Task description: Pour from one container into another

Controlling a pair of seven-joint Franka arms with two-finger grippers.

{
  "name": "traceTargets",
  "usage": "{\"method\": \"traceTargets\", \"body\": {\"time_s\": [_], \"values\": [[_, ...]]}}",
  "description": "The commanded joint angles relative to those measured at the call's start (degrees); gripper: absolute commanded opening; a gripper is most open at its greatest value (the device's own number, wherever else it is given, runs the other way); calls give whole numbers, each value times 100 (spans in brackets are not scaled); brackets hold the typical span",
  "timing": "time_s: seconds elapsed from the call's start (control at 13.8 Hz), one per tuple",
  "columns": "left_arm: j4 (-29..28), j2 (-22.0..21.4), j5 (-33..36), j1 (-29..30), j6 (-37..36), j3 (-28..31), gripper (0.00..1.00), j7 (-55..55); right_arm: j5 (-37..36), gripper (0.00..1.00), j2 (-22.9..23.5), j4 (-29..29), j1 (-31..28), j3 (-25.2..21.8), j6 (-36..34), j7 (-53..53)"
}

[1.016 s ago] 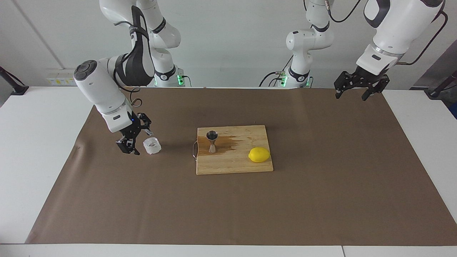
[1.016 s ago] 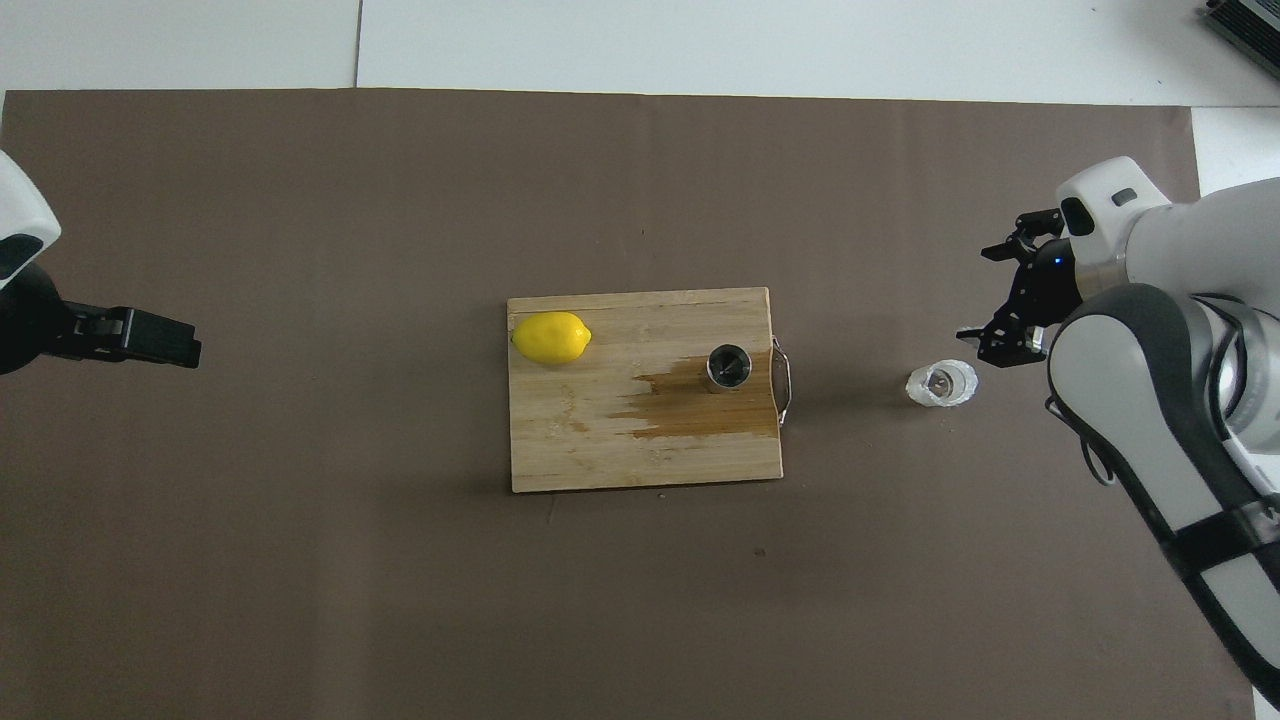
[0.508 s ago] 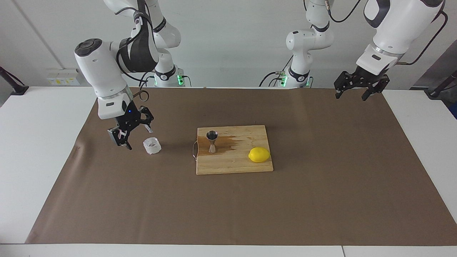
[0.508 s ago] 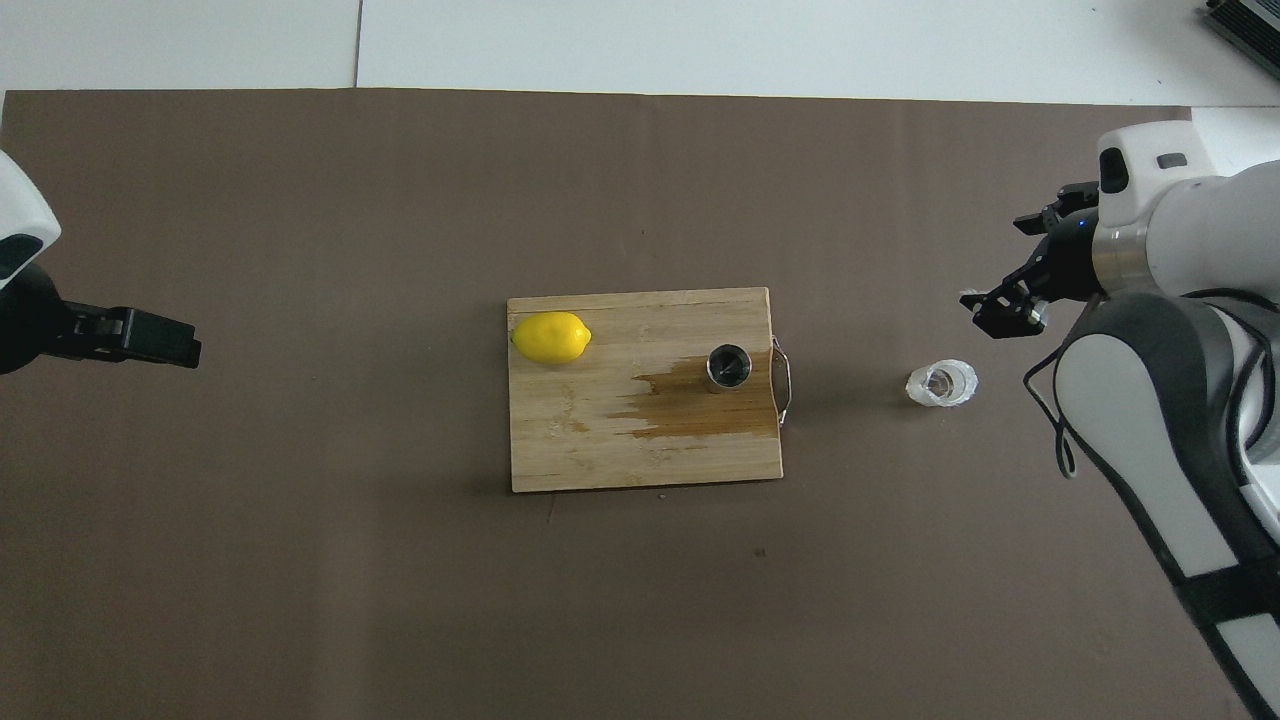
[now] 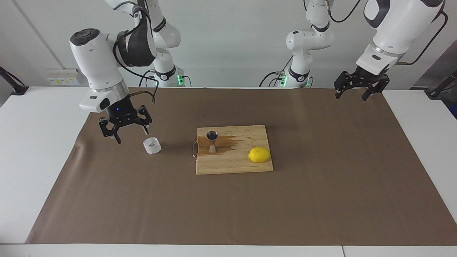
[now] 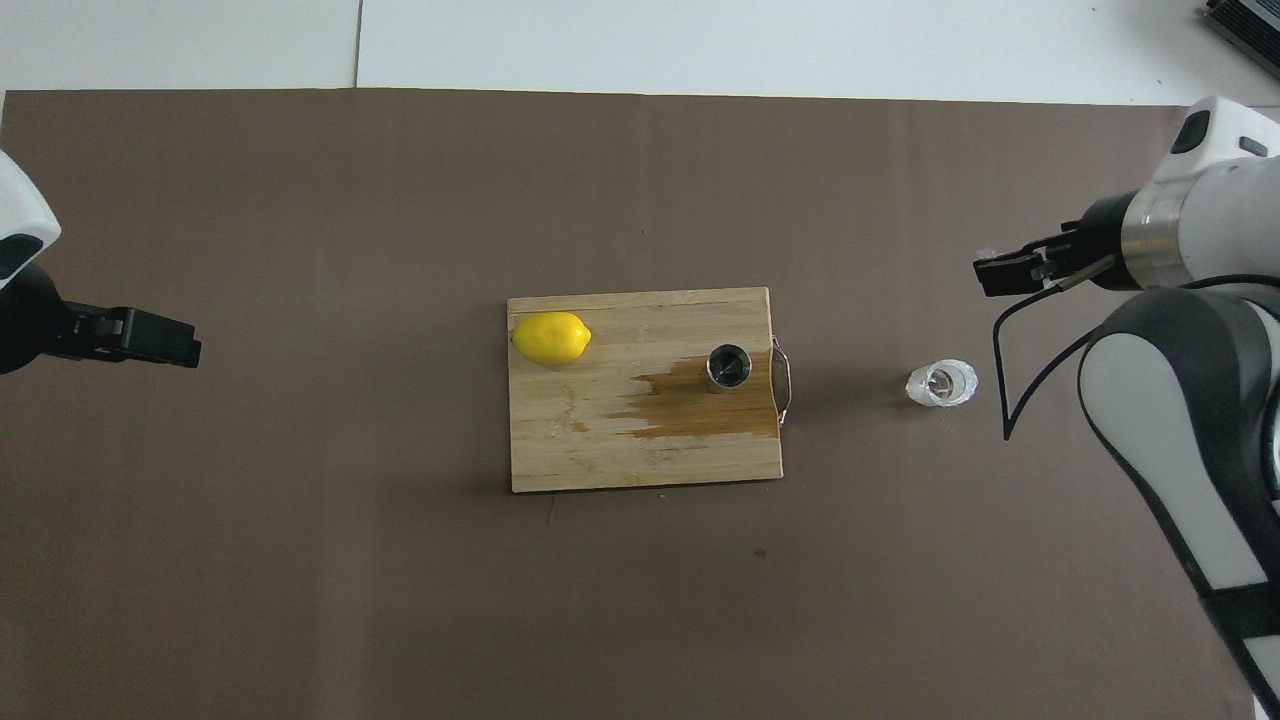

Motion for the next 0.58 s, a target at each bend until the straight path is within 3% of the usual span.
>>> {"method": "traceTargets", "body": {"time_s": [0.0, 0.51], "values": [[-172, -176, 28, 38, -34, -10, 100, -47, -193, 100, -29, 560, -5, 41, -901, 1464], [-172, -176, 27, 38, -34, -10, 100, -47, -184, 100, -300, 1229, -5, 103, -2397, 3023]]}}
